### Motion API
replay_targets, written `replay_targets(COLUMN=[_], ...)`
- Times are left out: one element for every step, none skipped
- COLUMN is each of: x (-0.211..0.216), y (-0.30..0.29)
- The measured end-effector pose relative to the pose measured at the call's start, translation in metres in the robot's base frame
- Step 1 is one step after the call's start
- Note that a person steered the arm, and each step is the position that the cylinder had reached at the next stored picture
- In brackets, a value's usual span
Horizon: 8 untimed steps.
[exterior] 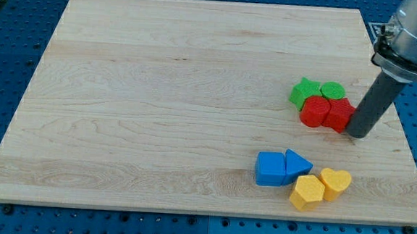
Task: Move yellow blocks with blue blocks towards left side of the board
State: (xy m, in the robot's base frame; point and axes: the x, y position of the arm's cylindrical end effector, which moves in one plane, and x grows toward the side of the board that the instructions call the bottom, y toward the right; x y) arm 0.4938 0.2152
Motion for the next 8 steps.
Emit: replay_targets(x=[0.006,0.045,0.104,0.125,0.125,0.125,0.124,0.124], y=[0.022,0.06,0.07,0.06,0.052,0.026,-0.007,-0.047])
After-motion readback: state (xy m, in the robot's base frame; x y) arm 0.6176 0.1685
